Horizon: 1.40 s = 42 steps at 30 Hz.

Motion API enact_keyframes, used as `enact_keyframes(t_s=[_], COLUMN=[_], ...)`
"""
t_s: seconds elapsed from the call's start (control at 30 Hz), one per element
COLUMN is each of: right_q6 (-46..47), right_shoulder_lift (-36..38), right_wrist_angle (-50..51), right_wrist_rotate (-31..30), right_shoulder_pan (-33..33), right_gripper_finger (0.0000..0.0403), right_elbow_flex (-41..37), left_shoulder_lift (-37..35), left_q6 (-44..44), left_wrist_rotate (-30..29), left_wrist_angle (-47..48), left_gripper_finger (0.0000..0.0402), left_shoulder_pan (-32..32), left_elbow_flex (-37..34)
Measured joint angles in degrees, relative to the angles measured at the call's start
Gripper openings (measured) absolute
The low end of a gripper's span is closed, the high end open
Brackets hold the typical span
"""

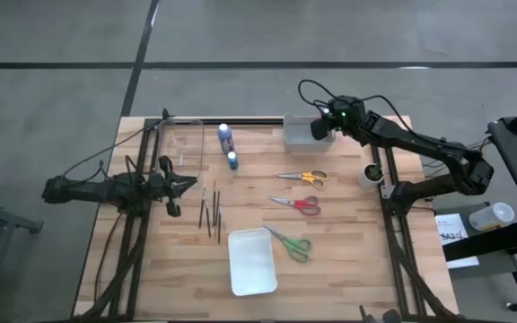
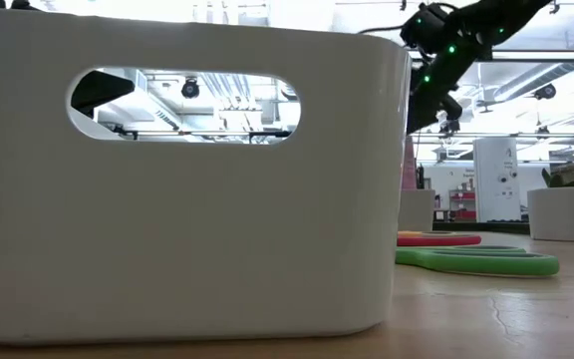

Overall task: Pick & Place Paint Supplies
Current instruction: Put the large pink paint bottle into the gray bin

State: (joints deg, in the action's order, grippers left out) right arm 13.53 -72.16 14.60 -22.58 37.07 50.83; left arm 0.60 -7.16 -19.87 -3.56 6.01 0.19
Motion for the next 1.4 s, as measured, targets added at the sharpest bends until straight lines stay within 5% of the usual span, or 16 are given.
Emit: enact_keyframes(t_s=[1.23,1.4], right_q6=[4.05,4.04], right_shoulder_lift=[-0.22,-0.33], right_wrist_angle=[-11.55,-11.18], right_wrist_rotate=[-0.08,0.37], right_shoulder_pan=[2.07,1.89], right_gripper_finger=[0.0119,0.0152], right_elbow_flex=[-11.32,-11.15], left_shoulder_lift=[0.00,0.00], left_q6=[0.00,0.00], left_wrist_rotate=[0.01,0.00], left_wrist_angle=[0.00,-0.01], left_gripper_finger=[0.0047,0.0047], left_shoulder_pan=[0.01,0.00], left_elbow_flex=[0.00,0.00])
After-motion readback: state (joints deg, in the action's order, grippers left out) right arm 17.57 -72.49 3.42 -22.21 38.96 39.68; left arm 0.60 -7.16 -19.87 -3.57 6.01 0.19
